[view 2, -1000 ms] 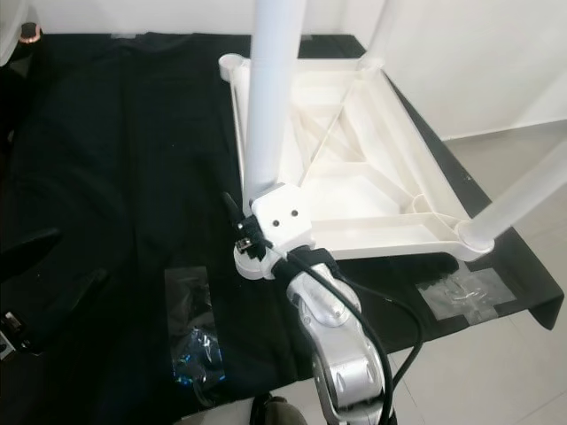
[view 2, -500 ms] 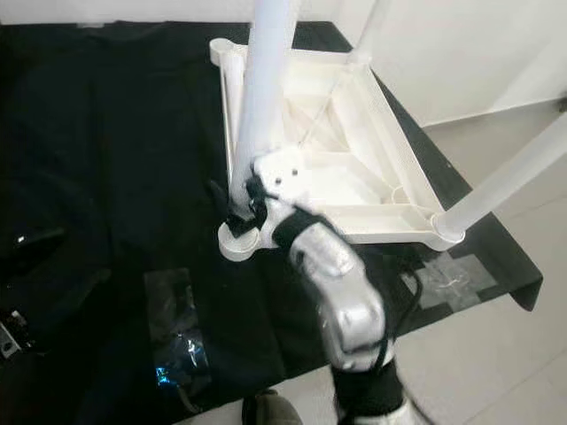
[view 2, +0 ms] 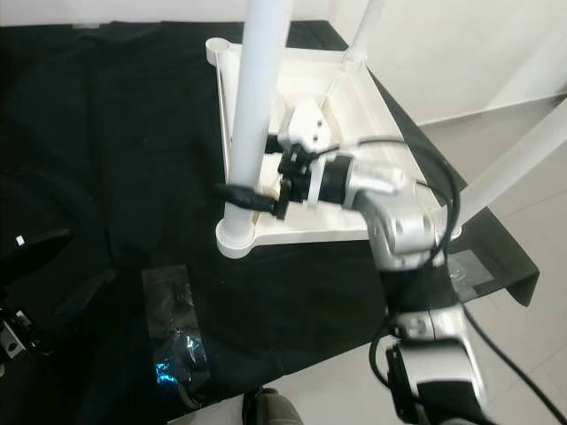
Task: Building children table
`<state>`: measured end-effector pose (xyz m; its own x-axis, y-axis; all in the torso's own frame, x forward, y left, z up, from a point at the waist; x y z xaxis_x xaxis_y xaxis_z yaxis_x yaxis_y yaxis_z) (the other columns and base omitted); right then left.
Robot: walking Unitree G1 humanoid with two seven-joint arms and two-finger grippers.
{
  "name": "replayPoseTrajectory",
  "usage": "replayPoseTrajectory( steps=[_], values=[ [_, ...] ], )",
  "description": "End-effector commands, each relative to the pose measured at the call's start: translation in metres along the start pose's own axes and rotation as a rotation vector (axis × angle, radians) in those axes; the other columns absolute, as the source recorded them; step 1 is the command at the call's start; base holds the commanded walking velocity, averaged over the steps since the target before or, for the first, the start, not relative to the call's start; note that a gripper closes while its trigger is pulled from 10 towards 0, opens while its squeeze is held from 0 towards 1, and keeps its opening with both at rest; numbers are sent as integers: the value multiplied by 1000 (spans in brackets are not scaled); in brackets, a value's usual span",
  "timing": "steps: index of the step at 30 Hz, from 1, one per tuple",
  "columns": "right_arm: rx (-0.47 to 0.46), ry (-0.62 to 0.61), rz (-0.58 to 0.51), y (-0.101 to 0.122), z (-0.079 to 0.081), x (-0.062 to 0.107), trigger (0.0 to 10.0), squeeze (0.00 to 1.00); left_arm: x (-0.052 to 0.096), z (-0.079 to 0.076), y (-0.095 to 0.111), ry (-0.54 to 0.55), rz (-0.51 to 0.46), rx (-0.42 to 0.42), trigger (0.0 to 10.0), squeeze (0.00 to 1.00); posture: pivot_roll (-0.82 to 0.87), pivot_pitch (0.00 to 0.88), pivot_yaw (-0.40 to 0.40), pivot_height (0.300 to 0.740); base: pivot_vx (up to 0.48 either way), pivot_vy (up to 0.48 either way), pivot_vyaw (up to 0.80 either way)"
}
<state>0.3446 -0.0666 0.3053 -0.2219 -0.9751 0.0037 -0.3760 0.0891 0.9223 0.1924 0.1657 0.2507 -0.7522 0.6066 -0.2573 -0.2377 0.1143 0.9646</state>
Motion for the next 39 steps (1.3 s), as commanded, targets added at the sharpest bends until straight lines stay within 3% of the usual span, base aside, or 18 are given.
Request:
replayPoseTrajectory(
  steps=[1,2,10,17,21,22,23,24,25,26,28,29,30,32,36,37,38,39],
  values=[
    [-9,43,-12,-3,2,5,7569,0,1,-5,0,-11,10,3,10000,0,173,280,-159,740,0,0,0],
    [-17,70,-16,-3,3,5,0,0,1,-5,0,-11,11,3,10000,0,173,280,-157,740,0,0,0],
    [-62,175,-31,-11,1,5,0,0,1,-5,0,-9,17,2,10000,0,177,282,-160,740,0,0,0],
    [-97,154,-29,-19,3,11,0,0,1,-6,1,-9,16,1,10000,0,171,287,-162,740,0,0,0],
    [-155,4,-28,-37,9,3,0,0,2,-6,1,-9,17,1,10000,0,155,287,-183,740,0,0,0],
    [-164,-434,149,-80,-6,-7,0,0,3,-5,1,-7,20,0,10000,0,152,286,-180,740,0,0,0],
    [-150,-765,309,-108,-5,9,0,0,3,-4,1,-4,20,0,10000,0,147,286,-179,740,0,0,0],
    [-150,-765,309,-108,-5,9,0,0,3,-4,1,-4,20,0,10000,0,147,286,-179,740,0,0,0],
    [-122,-921,406,-122,19,21,0,0,3,-4,0,-4,24,-1,10000,0,158,299,-163,740,0,0,0],
    [-128,-953,418,-124,39,20,0,0,3,-4,-1,-6,28,-1,10000,0,155,299,-159,740,0,0,0],
    [-128,-953,418,-124,39,20,0,0,3,-4,-1,-6,28,-1,10000,0,155,299,-159,740,0,0,0],
    [-117,-911,382,-118,46,12,0,0,1,-5,-1,-16,20,9,10000,0,144,283,-143,740,0,0,0],
    [-117,-911,382,-118,46,12,0,0,1,-5,-1,-16,20,9,10000,0,144,283,-143,740,0,0,0],
    [-119,-863,314,-108,44,-5,0,0,-1,-7,-2,-29,15,20,10000,0,146,281,-142,740,0,0,0],
    [-145,-831,286,-103,46,-17,0,0,-1,-7,-1,-32,16,22,10000,0,153,287,-146,740,0,0,0],
    [-166,-827,280,-99,49,-22,2000,0,-1,-6,-1,-30,18,19,10000,0,155,289,-147,740,0,0,0],
    [-170,-822,269,-94,49,-25,10000,0,0,-6,-1,-29,19,17,10000,0,155,289,-147,740,0,0,0],
    [-170,-822,269,-94,49,-25,10000,0,0,-6,-1,-29,19,17,10000,0,155,289,-147,740,0,0,0]
  ],
)
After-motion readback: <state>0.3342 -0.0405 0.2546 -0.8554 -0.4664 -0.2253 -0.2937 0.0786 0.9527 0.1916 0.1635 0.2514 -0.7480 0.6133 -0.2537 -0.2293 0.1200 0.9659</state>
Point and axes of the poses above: a point about 5 cm out from each wrist's last joint towards the gripper, its own x axis pointing back from the gripper into the wrist, its own y axis along the axis of the wrist's last joint, z = x × y, the point moved 6 cm from there along -x, pointing out of the wrist towards the gripper, and after that the axes turned 2 degrees about x, right-handed, at the moved point
